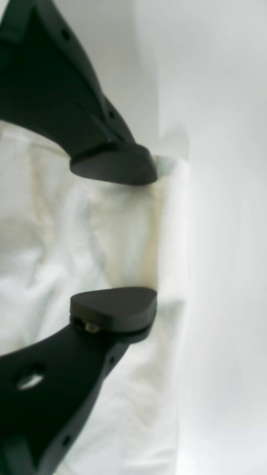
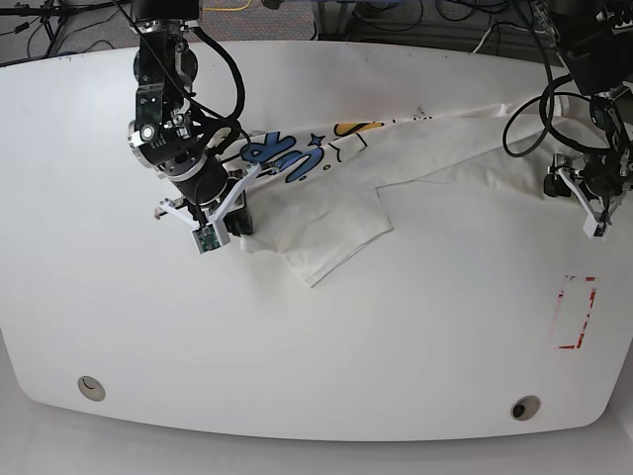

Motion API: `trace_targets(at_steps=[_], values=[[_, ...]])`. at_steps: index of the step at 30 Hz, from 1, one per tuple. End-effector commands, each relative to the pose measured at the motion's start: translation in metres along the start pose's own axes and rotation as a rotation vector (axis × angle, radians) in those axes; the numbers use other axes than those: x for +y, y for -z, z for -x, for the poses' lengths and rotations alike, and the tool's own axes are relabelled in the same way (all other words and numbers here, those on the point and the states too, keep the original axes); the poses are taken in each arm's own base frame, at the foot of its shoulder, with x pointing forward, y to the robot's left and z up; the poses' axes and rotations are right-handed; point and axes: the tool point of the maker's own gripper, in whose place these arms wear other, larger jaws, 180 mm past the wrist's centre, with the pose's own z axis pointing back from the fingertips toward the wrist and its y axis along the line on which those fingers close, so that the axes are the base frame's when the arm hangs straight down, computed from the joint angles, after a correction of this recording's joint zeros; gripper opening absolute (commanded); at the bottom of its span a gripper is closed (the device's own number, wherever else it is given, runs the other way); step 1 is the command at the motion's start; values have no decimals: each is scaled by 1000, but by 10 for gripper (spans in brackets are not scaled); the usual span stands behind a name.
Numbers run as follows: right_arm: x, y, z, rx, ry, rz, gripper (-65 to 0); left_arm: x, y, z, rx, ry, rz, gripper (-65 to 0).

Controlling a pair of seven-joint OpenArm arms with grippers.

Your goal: Fold the T-shirt properly

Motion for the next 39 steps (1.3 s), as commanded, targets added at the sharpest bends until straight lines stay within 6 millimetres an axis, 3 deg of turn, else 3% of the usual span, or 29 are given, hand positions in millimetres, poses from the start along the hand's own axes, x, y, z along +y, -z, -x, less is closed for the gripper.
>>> trace_targets(at_steps=[1,19,39], values=[[-2,-3,-16,-55,-5,4,-643,11,-6,-10,-24,-2,-20,-244],[-1,-4,-12,-46,0,-4,-641,21,2,-10,10,-22,-12,-248],[3,-6,-7,-38,3,-11,-638,28,-4,-17,-7,5,-64,-242]])
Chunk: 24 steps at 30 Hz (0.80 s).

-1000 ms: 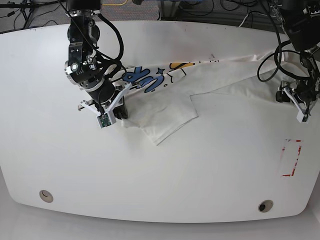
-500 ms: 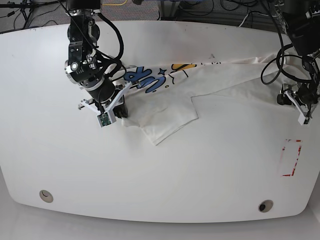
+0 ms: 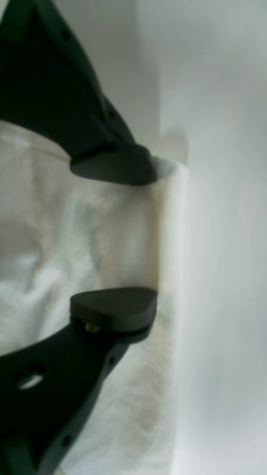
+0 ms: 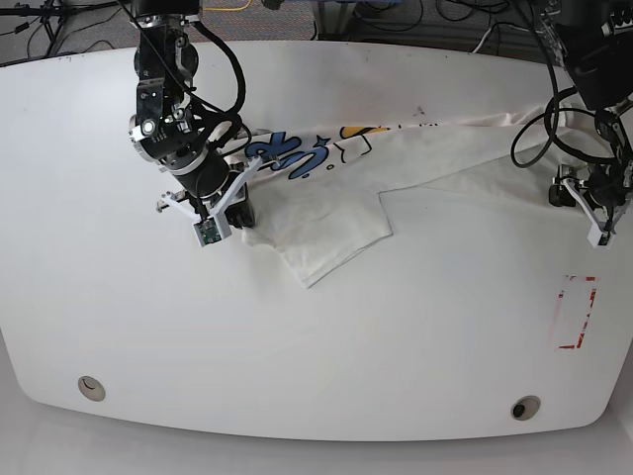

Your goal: Fold the T-shirt properly

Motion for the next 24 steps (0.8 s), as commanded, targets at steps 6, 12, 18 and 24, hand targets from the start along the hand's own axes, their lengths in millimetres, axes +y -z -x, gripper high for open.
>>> trace_targets(at_steps=[6,12,18,24], values=[[-3,-3,-15,-51,-9,7,-638,26,-19,-4,-7,5,-83,-239],[-4,-3,-15,-48,-8,8,-638,32,-26,-6,-15,10,-107,-239],[-5,-4,-15,-50,-10,11,-636,39,-39,-16,-33,31,-142,-239],[-6,-3,-14,-47,-11,12,-635,44,-52,-23,-48,63,-177,-239]])
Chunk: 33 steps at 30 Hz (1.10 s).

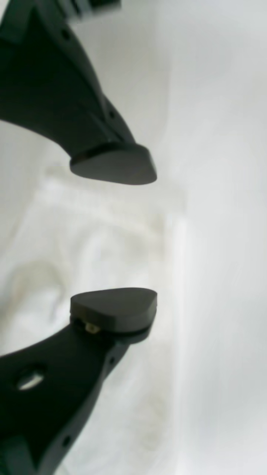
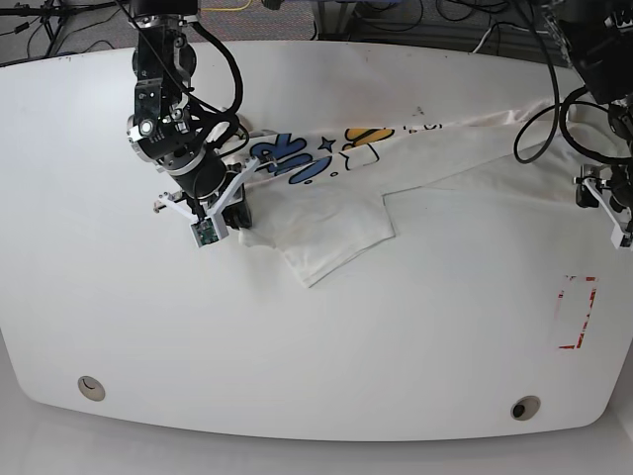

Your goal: Fold the T-shirt properly

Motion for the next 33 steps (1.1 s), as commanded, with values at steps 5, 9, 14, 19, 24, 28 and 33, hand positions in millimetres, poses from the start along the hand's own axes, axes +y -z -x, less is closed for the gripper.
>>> trace_targets(at_steps=[5,9,14,19,24,28,33], values=[[-4,-2,-15,-51,-10,7,-630,27,-29,-19,-81,20,-84,-242],[-5,-2,-14,-48,-10,8,-625,30,-33,-21,-95,23,-93,-242],[-2,-3,-15,-55,-9,2,-628,34,-43,-31,-128,14,-114,-242],[-2,-3,-16,-55,-8,2,-632,35,-45,-35,-143,9,-118,-243],[-4,-4,-16,-56,-7,7,-634,37,-43,-26,-121,3,-122,-246],[-4,-4,-16,-56,-7,7,-633,38,-43,-27,-126,-2,-124,-246],[-3,-3,-14,-52,-6,7,-634,38,-42,-26,-120,0,-123,-245]])
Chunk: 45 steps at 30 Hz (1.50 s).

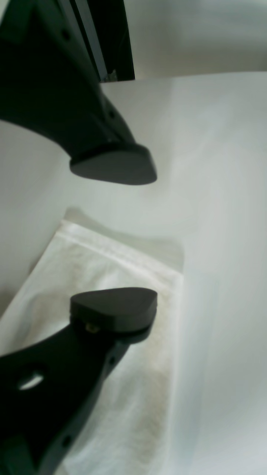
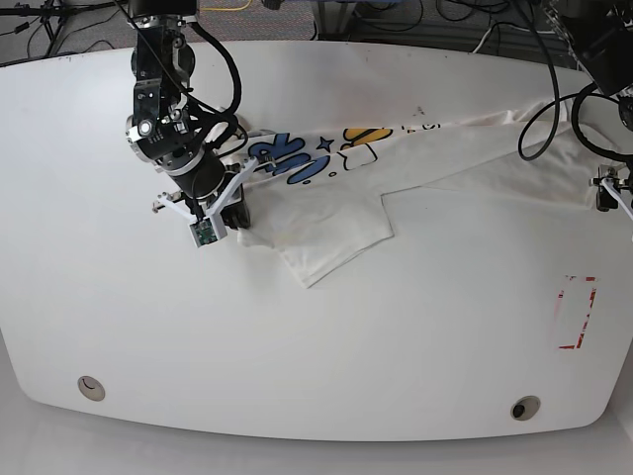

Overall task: Fold the T-shirt properly
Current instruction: 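Adjust the open left gripper over the shirt edge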

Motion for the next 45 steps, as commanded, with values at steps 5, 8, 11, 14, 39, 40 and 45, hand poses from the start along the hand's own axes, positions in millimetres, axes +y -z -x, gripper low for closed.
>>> trace_targets(at_steps=[5,8,11,14,39,40,45], values=[[0,-3,-14,-50,-4,3,-635,14,-7,-14,-32,17,-26,-243],[-1,-3,-14,-50,-3,4,-635,13,-5,-12,-26,20,-23,-242],[-2,-4,-14,-52,-4,8,-636,8,-2,-7,-17,25,-10,-242],[-2,-4,-14,-52,-4,7,-637,6,0,-5,-15,22,-3,-241],[-2,-5,-13,-53,-2,8,-637,-7,26,19,25,-49,75,-243],[-2,-5,-13,-53,-1,8,-637,-7,26,19,25,-51,76,-243],[-3,-5,-11,-49,-1,8,-639,-10,29,18,22,-75,82,-244]])
